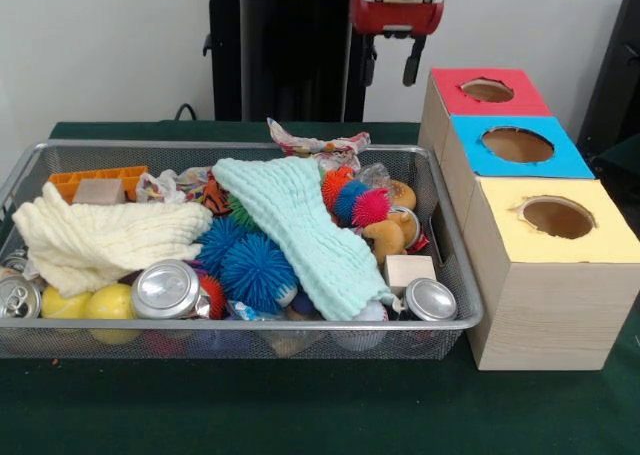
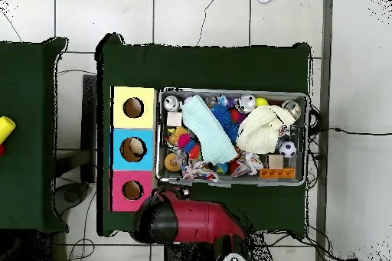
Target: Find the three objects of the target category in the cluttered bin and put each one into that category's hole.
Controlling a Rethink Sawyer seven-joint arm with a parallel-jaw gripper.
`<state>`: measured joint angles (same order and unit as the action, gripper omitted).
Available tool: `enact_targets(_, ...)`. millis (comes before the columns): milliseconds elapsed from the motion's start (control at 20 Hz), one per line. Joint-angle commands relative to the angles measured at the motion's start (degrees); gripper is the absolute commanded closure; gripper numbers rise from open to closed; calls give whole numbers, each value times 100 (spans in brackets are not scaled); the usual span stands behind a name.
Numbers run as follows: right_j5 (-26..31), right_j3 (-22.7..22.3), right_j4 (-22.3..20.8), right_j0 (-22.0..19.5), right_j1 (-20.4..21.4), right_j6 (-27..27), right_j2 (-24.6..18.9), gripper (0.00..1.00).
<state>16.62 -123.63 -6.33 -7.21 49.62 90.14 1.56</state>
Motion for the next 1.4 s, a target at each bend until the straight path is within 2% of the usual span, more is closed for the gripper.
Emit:
enact_targets(50, -357, 851, -345, 242, -913, 824, 340, 0)
enact_targets(350, -875, 1178, -391, 585, -1370, 931, 750, 0)
enact_targets(450, -1203, 1346, -384, 811, -1613, 1043, 1046, 0)
enact_targets(700, -1416, 1564, -402, 997, -1854, 853, 1329, 0)
enact_targets(900, -1385, 1848, -458, 1286, -2034, 631, 1729, 0)
enact_targets(1100, -1506, 2008, -501, 1347, -2150, 565, 1867, 0)
enact_targets(1400, -1605, 2046, -587, 1292, -2133, 592, 1845, 0)
